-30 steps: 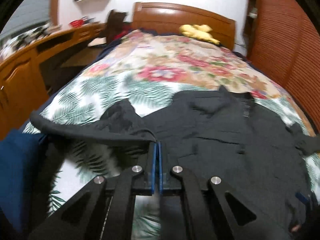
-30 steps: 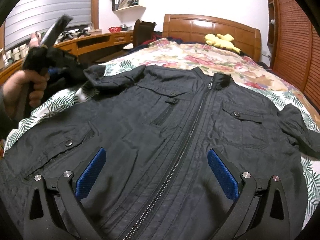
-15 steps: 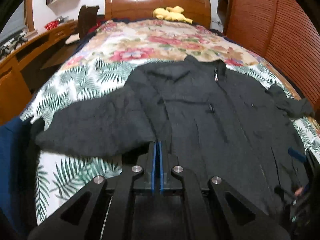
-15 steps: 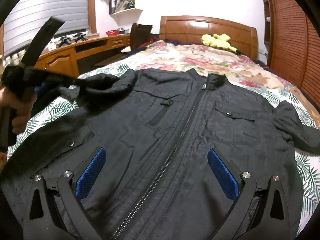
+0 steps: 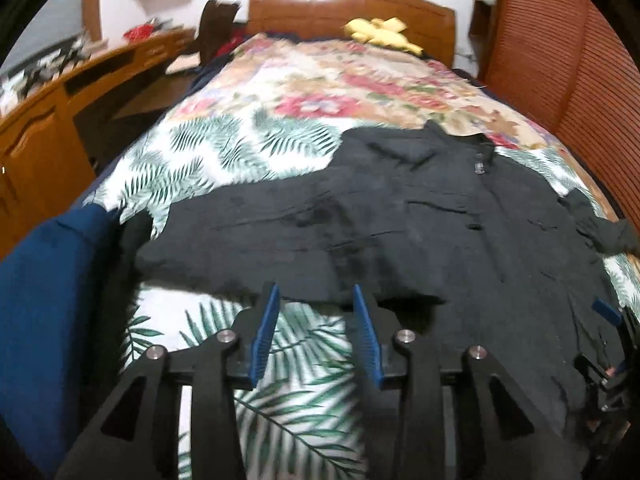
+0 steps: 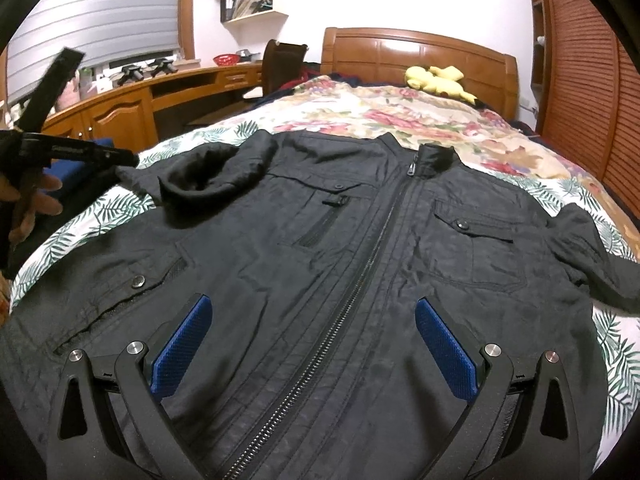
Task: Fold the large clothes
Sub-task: 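Lift the sleeve with the left tool, lay it across the jacket front, release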
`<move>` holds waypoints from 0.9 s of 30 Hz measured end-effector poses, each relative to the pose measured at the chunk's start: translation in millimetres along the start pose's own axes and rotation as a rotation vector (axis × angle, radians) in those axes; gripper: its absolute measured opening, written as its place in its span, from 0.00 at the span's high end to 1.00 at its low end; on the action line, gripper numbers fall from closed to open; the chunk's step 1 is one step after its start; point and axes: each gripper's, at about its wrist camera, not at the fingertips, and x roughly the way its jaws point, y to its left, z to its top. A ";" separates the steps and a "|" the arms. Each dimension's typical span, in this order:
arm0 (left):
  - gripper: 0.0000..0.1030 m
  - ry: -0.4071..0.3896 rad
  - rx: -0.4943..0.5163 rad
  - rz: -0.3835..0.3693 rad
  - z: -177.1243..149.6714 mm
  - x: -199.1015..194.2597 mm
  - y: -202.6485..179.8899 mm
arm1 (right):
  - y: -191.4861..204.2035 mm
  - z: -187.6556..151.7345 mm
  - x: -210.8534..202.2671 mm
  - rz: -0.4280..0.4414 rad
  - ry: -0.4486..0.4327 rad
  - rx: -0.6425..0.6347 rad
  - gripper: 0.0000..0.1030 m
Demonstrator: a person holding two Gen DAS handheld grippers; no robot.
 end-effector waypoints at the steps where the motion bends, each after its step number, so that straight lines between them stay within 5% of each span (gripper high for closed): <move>1: 0.64 0.003 -0.010 -0.002 0.1 5.3 4.8 | 1.7 -0.6 0.3 -0.001 0.001 -0.001 0.00; 9: 0.62 0.065 -0.136 0.016 -9.7 56.4 44.0 | 6.2 -2.8 5.6 -0.010 0.017 -0.011 0.00; 23: 0.63 0.084 -0.271 -0.039 3.1 81.1 56.6 | 10.0 -4.3 9.5 -0.005 0.037 -0.019 0.00; 24: 0.64 0.088 -0.252 -0.023 4.0 82.1 53.1 | 10.6 -4.5 9.2 -0.005 0.035 -0.017 0.00; 27: 0.92 0.046 -0.170 0.018 11.2 71.0 34.3 | 13.1 -4.2 9.0 -0.008 0.031 -0.022 0.00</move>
